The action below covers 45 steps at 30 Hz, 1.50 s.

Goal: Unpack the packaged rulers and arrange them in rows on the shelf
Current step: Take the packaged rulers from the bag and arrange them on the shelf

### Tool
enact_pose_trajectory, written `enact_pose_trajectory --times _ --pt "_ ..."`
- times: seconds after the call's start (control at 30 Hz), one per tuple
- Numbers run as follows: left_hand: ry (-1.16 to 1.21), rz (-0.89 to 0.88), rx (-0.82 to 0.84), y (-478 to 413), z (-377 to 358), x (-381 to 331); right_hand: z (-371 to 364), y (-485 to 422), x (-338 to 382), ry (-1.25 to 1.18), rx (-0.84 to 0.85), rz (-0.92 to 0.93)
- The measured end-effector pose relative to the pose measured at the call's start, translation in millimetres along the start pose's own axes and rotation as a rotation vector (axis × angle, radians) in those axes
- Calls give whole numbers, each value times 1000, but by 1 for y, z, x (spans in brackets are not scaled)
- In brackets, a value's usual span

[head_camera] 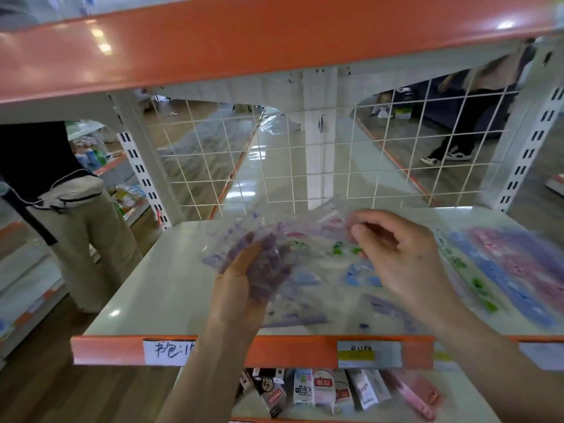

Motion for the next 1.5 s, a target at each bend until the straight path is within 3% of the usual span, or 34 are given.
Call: enact_pose_trajectory --times 0.13,0.47,0.53,0.6,0.63,0.7,0.8,0.9,1.1,1.5 --pt "26 -27 -22 -6 19 -11 -6 -3 -6 -107 89 -224" --pt "31 -47 -67 -13 44 -23 -20 -1 -18 -107 195 -242" --pt "9 -29 -78 -10 41 -21 -20 -3 -18 24 87 -54" --pt "-20 -2 -88 -5 32 -12 -25 -4 -8 345 1 340" --pt "-24 19 -66 -2 25 -6 -31 -1 -2 474 12 493" --pt "-16 68 -28 4 13 4 -48 13 7 589 133 601" --pt "-80 123 -16 5 7 7 -61 33 17 636 408 504" --pt "-83 168 3 4 12 0 -53 25 24 570 583 278" --pt "-85 277 69 7 11 -5 -47 15 22 661 844 292" --pt "-70 219 58 2 15 -9 -43 -3 9 611 646 204"
Point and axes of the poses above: each hand's wrist, its own y-axis away from the middle knuckle, its own z-axis out of the back of the hand, x = y × z, the point moved 2 cm from there along -y, towards the middle knuckle, and after that the axes turned 10 degrees about -x, right-handed, at the moved point
